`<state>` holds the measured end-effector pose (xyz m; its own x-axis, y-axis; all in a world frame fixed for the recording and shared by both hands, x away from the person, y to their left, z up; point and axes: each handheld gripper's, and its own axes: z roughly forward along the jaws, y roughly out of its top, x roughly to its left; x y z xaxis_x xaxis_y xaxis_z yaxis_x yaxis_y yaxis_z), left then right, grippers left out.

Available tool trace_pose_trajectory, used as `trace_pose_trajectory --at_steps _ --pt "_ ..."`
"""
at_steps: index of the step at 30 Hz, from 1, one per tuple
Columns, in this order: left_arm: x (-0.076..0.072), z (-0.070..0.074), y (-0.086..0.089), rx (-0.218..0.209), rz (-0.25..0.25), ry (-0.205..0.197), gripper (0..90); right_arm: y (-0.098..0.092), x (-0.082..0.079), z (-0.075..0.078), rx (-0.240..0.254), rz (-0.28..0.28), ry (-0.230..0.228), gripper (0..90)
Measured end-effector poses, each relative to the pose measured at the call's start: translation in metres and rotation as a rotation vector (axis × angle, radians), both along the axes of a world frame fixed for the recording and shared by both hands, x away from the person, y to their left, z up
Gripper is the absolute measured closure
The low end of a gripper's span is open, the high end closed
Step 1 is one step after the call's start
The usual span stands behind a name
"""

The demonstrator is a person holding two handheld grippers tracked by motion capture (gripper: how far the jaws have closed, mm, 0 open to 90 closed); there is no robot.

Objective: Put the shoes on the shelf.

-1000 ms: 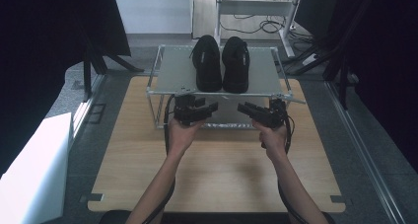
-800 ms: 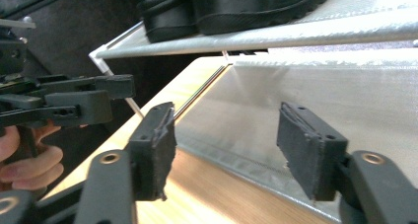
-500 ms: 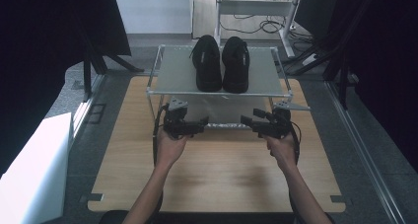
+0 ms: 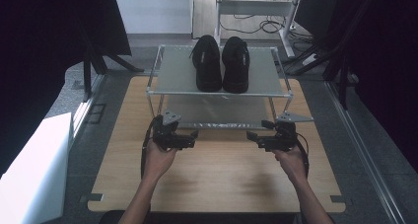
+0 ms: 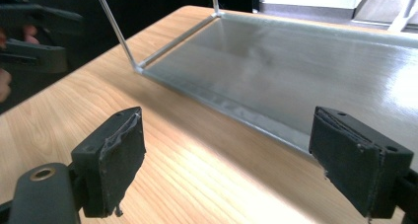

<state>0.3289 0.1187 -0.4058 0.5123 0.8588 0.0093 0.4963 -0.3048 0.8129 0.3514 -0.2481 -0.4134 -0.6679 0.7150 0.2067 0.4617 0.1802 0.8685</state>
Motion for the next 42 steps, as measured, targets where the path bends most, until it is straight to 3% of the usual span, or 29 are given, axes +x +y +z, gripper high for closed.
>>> trace_pose_trajectory --at_steps 3,11,18,26,35,39,42 --pt "-0.009 0.002 0.005 0.017 -0.009 -0.018 0.0 -0.008 -0.006 0.000 -0.017 -0.006 -0.002 13.6" --pt "-0.032 -0.003 0.022 -0.024 -0.022 -0.016 0.0 -0.029 -0.024 0.001 -0.043 -0.024 -0.012 11.8" --pt "-0.047 -0.023 0.033 -0.036 -0.019 -0.001 0.0 -0.041 -0.037 -0.013 -0.099 -0.056 0.012 6.2" --pt "-0.058 -0.050 0.037 -0.040 -0.006 0.017 0.0 -0.048 -0.049 -0.034 -0.121 -0.096 0.039 1.4" --pt "-0.066 -0.083 0.036 0.002 0.007 0.056 0.0 -0.042 -0.054 -0.065 -0.158 -0.094 0.043 0.9" --pt "-0.066 -0.094 0.031 0.076 0.002 0.079 0.0 -0.038 -0.055 -0.079 -0.189 -0.077 0.060 1.1" --pt "-0.064 -0.098 0.029 0.076 -0.002 0.090 0.0 -0.036 -0.054 -0.086 -0.219 -0.060 0.068 1.1"
